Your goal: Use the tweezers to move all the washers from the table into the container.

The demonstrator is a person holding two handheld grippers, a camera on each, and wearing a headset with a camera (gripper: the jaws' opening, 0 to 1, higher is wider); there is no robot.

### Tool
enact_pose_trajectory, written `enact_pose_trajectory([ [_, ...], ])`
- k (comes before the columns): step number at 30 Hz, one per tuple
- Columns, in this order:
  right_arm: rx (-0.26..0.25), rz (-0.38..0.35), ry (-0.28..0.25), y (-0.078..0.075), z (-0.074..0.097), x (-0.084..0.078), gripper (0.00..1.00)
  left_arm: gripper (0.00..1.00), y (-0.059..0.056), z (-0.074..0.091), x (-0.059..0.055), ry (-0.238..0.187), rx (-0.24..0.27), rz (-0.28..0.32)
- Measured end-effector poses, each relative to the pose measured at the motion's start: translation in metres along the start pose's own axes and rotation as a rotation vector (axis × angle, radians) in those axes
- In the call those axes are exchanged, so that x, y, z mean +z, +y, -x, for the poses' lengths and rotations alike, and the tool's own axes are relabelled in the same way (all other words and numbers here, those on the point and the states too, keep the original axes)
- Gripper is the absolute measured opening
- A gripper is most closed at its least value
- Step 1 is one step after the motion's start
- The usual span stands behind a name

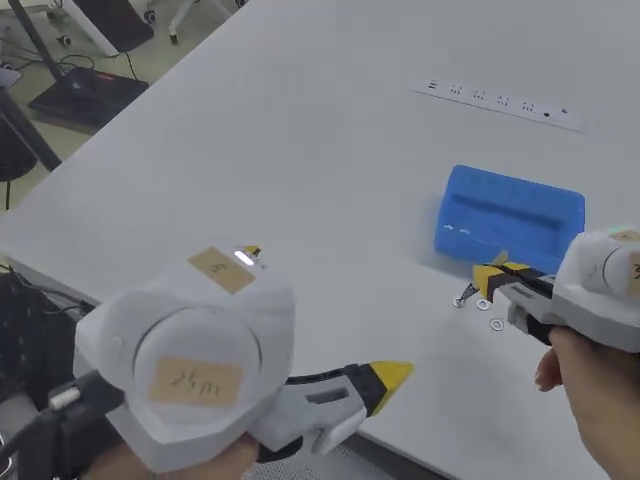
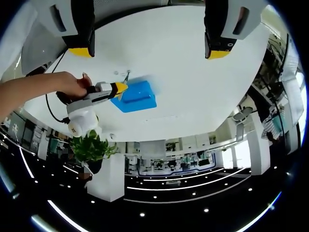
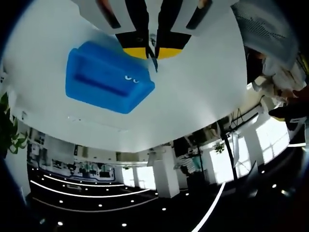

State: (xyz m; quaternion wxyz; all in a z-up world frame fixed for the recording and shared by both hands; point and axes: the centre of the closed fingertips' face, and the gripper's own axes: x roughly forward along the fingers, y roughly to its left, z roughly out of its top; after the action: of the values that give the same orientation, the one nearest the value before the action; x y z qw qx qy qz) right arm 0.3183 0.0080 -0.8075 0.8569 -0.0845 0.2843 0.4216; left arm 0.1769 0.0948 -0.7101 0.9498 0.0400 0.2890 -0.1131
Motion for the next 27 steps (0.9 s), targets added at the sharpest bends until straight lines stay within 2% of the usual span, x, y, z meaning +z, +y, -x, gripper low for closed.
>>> enact_pose_trajectory([
  [2, 0.001, 0.052, 0.004, 0.003, -0.001, 0.000, 0.01, 0.97, 0.000, 0.000, 0.001, -0.003, -0.001, 0.002],
  [4, -0.003, 0.064, 0.012, 0.004, -0.001, 0.000, 0.00, 0.97, -0.001, -0.001, 0.001, -0.004, -0.004, 0.002],
  [6, 0.010, 0.121, 0.039, 0.004, -0.002, 0.000, 0.00, 0.97, -0.002, -0.001, 0.000, 0.004, -0.009, 0.001],
  [8, 0.007, 0.148, 0.054, 0.002, -0.004, 0.000, 0.00, 0.97, -0.002, -0.002, -0.001, 0.008, -0.013, -0.003],
  [13, 0.008, 0.127, 0.071, -0.004, -0.006, 0.000, 0.00, 0.97, -0.004, -0.002, -0.001, 0.014, -0.026, -0.006],
  [18, 0.019, 0.074, 0.089, -0.006, -0.004, 0.001, 0.00, 0.97, -0.006, -0.001, 0.001, 0.010, -0.036, -0.010],
  [27, 0.020, -0.013, 0.015, -0.015, 0.016, 0.027, 0.00, 0.97, -0.004, -0.002, 0.006, 0.000, -0.034, -0.021],
])
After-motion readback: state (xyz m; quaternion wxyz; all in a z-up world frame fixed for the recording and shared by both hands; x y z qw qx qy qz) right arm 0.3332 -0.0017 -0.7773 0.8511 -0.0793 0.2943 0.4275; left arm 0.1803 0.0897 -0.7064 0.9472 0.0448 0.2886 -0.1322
